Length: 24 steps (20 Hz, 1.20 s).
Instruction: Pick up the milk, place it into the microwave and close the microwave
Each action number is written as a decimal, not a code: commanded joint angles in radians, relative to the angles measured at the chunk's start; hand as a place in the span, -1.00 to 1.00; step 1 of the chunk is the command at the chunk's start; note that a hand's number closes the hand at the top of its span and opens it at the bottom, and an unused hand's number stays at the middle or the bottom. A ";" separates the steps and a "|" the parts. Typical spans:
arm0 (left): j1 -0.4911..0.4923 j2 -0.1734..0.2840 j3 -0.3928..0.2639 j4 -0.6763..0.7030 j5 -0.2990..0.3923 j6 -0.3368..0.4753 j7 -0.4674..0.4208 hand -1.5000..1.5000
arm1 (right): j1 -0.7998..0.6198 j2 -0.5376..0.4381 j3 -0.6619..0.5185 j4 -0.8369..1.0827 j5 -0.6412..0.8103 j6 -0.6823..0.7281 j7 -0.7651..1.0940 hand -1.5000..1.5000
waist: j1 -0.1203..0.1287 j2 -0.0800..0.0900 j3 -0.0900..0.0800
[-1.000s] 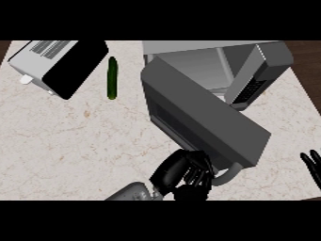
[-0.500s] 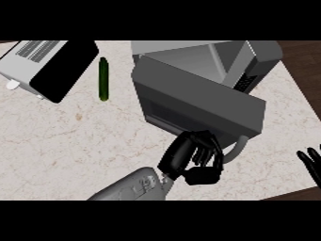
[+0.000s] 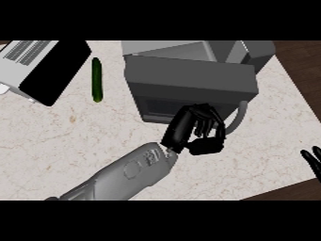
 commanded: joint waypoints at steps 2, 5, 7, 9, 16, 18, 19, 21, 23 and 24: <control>-0.088 0.000 0.046 0.072 0.087 0.006 -0.022 1.00 | 0.006 -0.015 0.001 -0.043 -0.020 -0.015 0.039 -1.00 | -0.021 0.006 0.000; -0.112 0.000 0.072 0.114 0.127 -0.014 -0.055 1.00 | -0.009 -0.023 -0.002 -0.032 -0.030 -0.012 0.048 -1.00 | -0.019 0.017 0.001; -0.126 0.000 0.086 0.121 0.165 -0.014 -0.055 1.00 | -0.016 -0.023 -0.018 -0.039 -0.051 -0.026 0.052 -1.00 | -0.030 0.018 0.001; -0.137 0.000 0.088 0.139 0.191 -0.028 -0.067 1.00 | -0.025 -0.036 -0.015 -0.062 -0.056 -0.030 0.073 -1.00 | -0.026 0.019 0.000; -0.177 0.000 0.113 0.187 0.278 -0.060 -0.096 1.00 | -0.035 -0.056 -0.039 -0.071 -0.098 -0.035 0.093 -1.00 | -0.037 0.025 0.001; -0.153 0.000 0.109 0.197 0.301 -0.072 -0.124 1.00 | -0.047 -0.057 -0.045 -0.079 -0.114 -0.036 0.091 -1.00 | -0.043 0.032 0.001; -0.154 0.000 0.118 0.208 0.315 -0.077 -0.128 1.00 | -0.039 -0.056 -0.046 -0.076 -0.105 -0.043 0.096 -1.00 | -0.041 0.031 0.001; -0.153 0.000 0.140 0.220 0.348 -0.068 -0.126 1.00 | -0.042 -0.060 -0.049 -0.079 -0.126 -0.033 0.094 -1.00 | -0.047 0.035 0.002; -0.151 0.000 0.139 0.233 0.359 -0.053 -0.145 1.00 | -0.047 -0.060 -0.046 -0.073 -0.133 -0.031 0.096 -1.00 | -0.049 0.040 0.003; -0.163 0.000 0.145 0.235 0.368 -0.040 -0.146 1.00 | -0.050 -0.064 -0.051 -0.078 -0.146 -0.034 0.101 -1.00 | -0.049 0.035 0.003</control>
